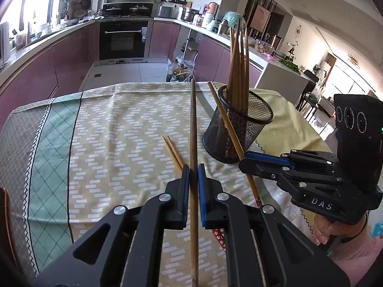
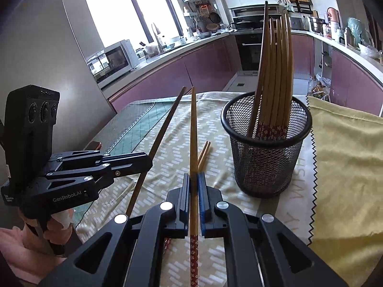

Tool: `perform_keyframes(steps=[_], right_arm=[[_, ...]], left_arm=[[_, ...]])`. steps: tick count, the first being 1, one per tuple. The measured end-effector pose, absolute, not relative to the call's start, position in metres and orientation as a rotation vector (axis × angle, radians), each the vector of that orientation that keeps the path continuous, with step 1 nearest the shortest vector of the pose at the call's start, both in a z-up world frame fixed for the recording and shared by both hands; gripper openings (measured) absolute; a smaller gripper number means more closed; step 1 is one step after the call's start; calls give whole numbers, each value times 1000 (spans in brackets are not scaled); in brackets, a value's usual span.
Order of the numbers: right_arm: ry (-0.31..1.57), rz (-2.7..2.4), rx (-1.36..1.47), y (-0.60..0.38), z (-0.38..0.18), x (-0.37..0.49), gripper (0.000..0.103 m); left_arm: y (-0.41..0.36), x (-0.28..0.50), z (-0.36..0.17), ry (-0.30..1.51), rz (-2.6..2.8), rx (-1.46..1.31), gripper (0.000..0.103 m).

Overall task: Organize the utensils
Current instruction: 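Lift both chopsticks upright and insert them into the mesh holder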

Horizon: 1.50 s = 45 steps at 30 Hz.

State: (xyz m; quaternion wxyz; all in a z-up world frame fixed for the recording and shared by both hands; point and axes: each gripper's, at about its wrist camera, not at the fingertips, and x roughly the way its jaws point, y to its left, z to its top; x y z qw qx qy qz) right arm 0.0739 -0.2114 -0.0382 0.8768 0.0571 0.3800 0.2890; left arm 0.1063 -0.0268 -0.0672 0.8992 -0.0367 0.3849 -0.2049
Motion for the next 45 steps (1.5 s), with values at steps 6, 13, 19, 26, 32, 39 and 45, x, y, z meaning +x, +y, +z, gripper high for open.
perform_keyframes(steps=[6,13,19,26,32,39,45], right_arm=[[738,593,150,-229,-21,71,6],[686,587,173,-238,-7,72,6],[637,576,164,-244,8,75,6],[577,559,146,-254,31,78,6],[531,541,133,-264,53,82,6],[485,522,119,-270,70,86,6],[457,507,112,-272,77,93,6]], left_arm=[[-27,94,-41,741,-482,-96,8],[-23,84,-17,693,-518,-119,8],[-21,84,3,644,-542,-144,8],[-27,96,22,597,-560,-163,8],[-35,107,40,560,-581,-166,8],[-42,117,62,508,-598,-169,8],[-51,127,74,485,-600,-154,8]])
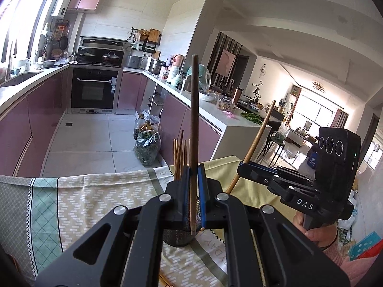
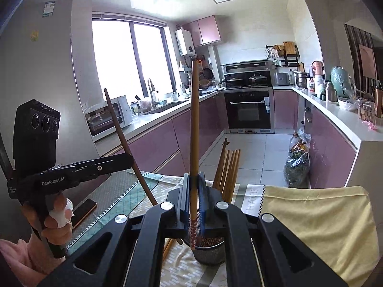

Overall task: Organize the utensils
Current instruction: 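Lift both chopsticks upright and insert them into the mesh holder, then open both grippers to release the chopsticks and withdraw from the holder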

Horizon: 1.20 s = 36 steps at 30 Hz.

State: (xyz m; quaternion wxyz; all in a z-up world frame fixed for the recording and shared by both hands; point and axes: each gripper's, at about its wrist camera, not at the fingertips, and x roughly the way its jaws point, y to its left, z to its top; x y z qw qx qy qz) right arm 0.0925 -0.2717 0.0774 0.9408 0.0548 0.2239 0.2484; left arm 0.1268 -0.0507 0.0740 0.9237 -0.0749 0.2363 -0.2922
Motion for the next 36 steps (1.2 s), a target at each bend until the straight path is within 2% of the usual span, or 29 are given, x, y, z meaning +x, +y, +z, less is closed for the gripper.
perform_keyframes(steps=[8,23,36], right_arm=[[472,487,113,-272,73,108,6],[687,477,86,-252,22,140,6],[716,452,126,-257,9,155,8]], left_arm=[[-67,144,67,504,-560,-88,8],[-97,174,14,703,-586,45,8],[-111,204,-10,775,-556,61,8]])
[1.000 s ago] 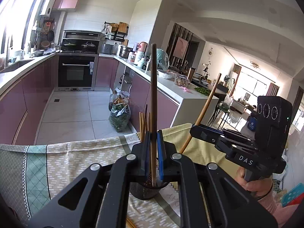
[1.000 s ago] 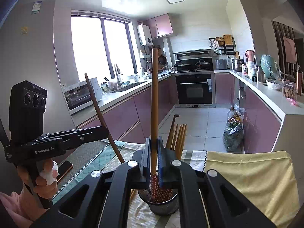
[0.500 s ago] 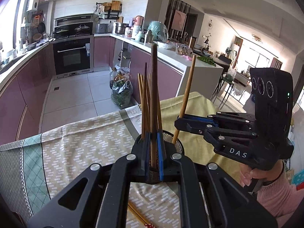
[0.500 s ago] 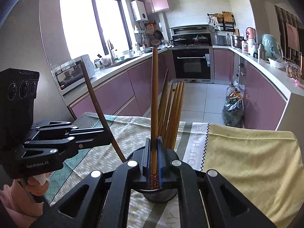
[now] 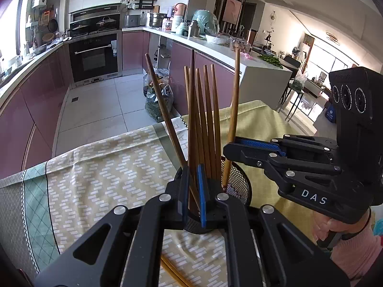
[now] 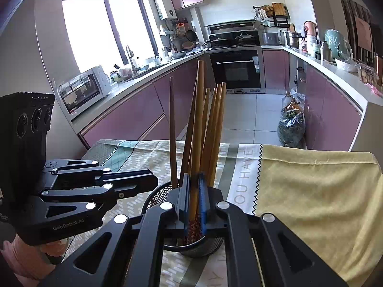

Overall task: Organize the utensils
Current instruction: 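Open both grippers to release the chopsticks and withdraw from the holder, then move both open grippers to the last two chopsticks on the cloth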

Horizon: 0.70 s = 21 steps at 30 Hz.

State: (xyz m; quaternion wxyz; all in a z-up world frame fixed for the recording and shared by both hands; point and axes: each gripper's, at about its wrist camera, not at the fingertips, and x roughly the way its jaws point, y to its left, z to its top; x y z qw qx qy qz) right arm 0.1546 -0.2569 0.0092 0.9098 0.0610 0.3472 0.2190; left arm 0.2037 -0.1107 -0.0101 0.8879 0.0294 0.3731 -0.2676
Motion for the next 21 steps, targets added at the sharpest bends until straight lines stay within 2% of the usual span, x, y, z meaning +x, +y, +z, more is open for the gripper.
perform_keyframes(steps=[8,10,13,18,21], right_arm=[[712,453,148,-262,6,149,9],[703,468,151,-262,7,144,12],[685,500,154,-260,10,133,22],[650,577,134,-250,16,106,30],[660,619,128,-242,12,93,32]], left_arm=[[-102,188,-11,732,-536,50,9],[-97,180,-9,706,-530,41,19],[-87,165,-6,664,-506,33,28],[-63,142,-8,630,-460,14,40],[-48,132,-16,638,-427,2,43]])
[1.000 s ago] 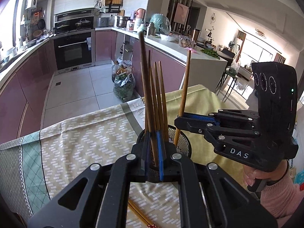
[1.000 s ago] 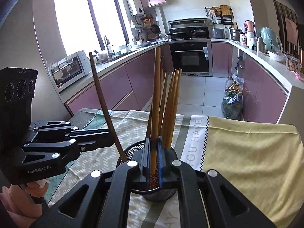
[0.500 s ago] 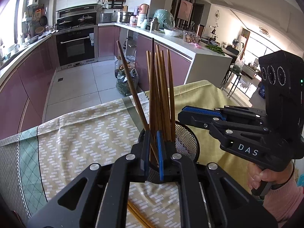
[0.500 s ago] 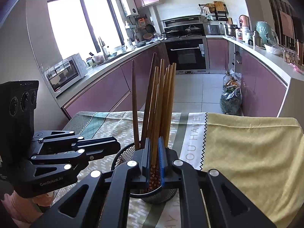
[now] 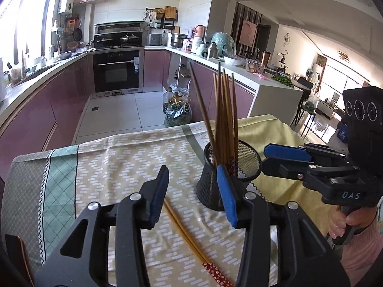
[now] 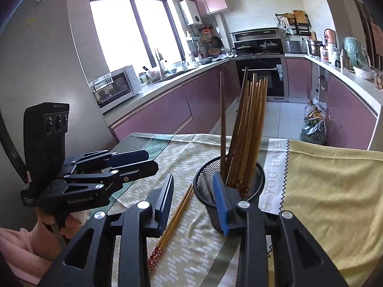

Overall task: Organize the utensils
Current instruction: 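Move both open grippers to the last two chopsticks on the cloth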

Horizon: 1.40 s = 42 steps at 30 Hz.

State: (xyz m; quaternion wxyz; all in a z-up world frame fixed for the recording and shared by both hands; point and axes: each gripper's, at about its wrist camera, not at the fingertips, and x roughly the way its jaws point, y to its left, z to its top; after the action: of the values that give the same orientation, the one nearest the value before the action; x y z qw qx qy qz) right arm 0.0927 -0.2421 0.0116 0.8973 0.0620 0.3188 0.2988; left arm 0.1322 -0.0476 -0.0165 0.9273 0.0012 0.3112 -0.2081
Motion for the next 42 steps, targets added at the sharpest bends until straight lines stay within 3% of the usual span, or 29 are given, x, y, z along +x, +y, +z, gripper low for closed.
perform_keyframes(steps=[21,42], right_arm=[[933,678,95,-181,-79,80,35],[938,603,-24,-156,-89,76,34]], left_arm=[[0,115,-99,818,-283,-45,54],[-5,111,-112,845,-292,-43,54]])
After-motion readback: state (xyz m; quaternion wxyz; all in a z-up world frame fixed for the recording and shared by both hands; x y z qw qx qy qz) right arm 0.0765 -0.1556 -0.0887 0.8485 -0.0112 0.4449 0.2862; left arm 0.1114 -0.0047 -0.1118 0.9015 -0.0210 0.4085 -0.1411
